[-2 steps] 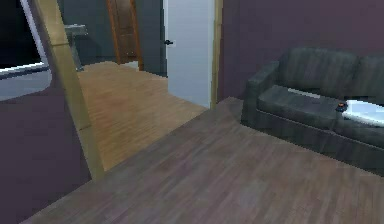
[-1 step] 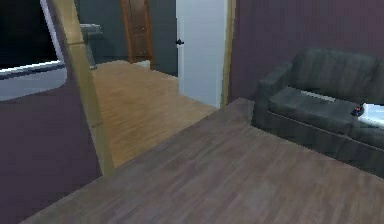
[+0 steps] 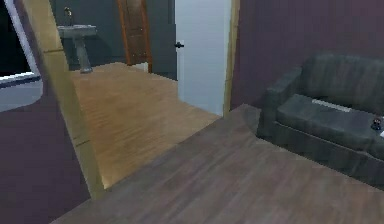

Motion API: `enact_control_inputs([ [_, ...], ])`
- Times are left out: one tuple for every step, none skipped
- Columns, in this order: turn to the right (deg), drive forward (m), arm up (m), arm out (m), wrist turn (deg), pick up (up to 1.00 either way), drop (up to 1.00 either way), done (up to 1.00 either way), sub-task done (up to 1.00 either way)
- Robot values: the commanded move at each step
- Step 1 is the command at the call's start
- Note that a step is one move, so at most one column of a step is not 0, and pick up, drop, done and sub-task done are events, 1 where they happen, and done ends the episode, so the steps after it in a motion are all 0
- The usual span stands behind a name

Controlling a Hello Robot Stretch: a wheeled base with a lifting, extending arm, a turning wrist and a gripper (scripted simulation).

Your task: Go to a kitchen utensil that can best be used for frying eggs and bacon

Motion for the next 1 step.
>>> enact_control_inputs([
  [-18.0, 0.0, 0.0, 0.0, 0.0, 0.0, 0.0, 0.0, 0.0],
])
